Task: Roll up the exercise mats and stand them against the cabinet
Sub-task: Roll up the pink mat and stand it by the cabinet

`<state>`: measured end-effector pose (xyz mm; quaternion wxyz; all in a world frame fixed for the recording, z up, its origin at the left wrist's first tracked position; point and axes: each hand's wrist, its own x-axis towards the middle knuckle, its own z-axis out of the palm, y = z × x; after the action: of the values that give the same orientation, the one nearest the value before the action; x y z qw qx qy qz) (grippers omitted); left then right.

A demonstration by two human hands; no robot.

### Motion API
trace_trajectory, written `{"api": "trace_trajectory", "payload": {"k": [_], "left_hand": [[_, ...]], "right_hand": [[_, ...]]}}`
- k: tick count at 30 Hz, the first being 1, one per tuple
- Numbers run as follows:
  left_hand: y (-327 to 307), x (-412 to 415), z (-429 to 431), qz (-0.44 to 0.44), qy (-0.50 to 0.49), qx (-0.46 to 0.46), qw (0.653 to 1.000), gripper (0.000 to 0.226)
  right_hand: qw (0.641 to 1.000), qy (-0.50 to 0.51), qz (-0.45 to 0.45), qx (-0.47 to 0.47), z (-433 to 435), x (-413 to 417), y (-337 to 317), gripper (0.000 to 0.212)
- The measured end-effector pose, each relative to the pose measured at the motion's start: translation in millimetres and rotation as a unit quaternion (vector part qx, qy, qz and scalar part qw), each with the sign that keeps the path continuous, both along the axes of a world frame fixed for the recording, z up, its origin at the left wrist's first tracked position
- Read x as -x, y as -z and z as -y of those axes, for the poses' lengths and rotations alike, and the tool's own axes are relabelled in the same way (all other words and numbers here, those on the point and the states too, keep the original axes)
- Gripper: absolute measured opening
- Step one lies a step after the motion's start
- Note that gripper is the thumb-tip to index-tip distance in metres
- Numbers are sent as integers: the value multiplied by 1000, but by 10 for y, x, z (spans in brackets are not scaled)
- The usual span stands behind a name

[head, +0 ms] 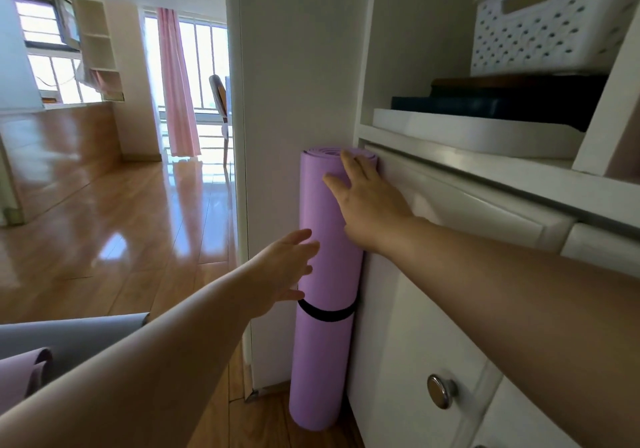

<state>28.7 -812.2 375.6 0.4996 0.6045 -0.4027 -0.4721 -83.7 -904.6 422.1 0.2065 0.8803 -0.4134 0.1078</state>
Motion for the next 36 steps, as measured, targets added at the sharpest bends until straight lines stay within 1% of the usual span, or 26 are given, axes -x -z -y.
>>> {"api": "trace_trajectory", "payload": {"k": [2, 4, 7, 11, 14, 17, 22, 26, 30, 32, 36], "left_hand": [[5, -38, -22, 13, -2, 4, 1000, 46], [0, -76, -48, 4, -12, 14, 1000, 45], [-42, -87, -105, 1, -16, 26, 1000, 42], [-81, -48, -331, 13, -30, 32, 999, 39], [-20, -14, -708, 3, -43, 26, 999, 41], [272, -6, -1325, 22, -67, -7, 998, 41], [1145, -97, -2710, 108, -98, -111, 983, 38], [1879, -197, -3853, 189, -122, -193, 955, 36], [2516, -290, -4784, 249, -130, -283, 917, 36], [2830, -362, -5114, 274, -131, -323, 897, 37], [3344, -457, -5488, 340, -102, -412, 839, 45]], "right_hand": [[1000, -2, -13, 12, -21, 9, -16, 66], [999, -8, -40, 30, -60, 21, -24, 59], [997, -20, -73, 29, -148, 70, -30, 46], [993, -64, -100, 29, -407, 106, 66, 41], [992, -88, -81, -35, -773, 114, 233, 35], [982, -90, -38, -160, -1313, 142, 575, 31], [935, -103, -52, -336, -2470, 125, 1562, 21], [883, -134, -82, -443, -3378, 12, 2339, 19], [828, -144, -69, -538, -4093, -221, 2884, 16], [799, -133, -54, -584, -4369, -352, 3130, 21], [740, -84, -39, -667, -4799, -563, 3621, 34]]}}
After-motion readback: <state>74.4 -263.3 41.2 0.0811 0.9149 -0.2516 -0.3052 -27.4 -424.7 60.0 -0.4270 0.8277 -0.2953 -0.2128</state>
